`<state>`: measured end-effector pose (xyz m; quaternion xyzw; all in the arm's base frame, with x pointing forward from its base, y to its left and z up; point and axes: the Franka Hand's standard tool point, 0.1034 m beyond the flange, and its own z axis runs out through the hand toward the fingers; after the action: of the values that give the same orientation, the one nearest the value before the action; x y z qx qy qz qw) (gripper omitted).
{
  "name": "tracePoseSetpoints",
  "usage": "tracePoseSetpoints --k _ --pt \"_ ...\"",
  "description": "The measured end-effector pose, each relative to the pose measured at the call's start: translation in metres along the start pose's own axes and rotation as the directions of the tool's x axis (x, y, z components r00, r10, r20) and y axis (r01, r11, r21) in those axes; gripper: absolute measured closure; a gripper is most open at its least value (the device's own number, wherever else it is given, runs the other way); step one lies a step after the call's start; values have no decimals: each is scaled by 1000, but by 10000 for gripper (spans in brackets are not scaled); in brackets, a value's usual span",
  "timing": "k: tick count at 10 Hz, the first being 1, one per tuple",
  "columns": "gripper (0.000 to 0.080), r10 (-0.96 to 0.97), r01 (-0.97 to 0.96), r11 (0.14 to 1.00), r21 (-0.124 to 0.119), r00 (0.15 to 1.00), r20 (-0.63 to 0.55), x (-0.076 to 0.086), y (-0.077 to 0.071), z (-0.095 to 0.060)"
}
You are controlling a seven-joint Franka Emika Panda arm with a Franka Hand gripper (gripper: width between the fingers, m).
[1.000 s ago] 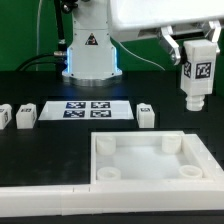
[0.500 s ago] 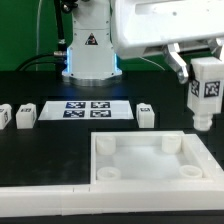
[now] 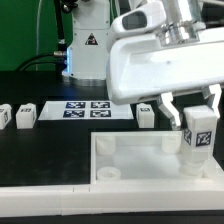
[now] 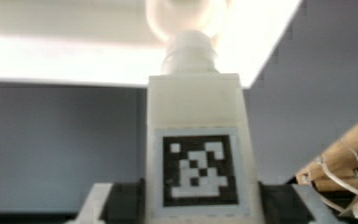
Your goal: Assemble one leg
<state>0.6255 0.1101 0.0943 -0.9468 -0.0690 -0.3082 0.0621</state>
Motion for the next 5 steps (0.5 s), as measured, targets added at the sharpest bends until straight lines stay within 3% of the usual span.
tracePoseSetpoints --k 5 --pt "506 -4 4 1000 2 1000 15 -7 -2 -3"
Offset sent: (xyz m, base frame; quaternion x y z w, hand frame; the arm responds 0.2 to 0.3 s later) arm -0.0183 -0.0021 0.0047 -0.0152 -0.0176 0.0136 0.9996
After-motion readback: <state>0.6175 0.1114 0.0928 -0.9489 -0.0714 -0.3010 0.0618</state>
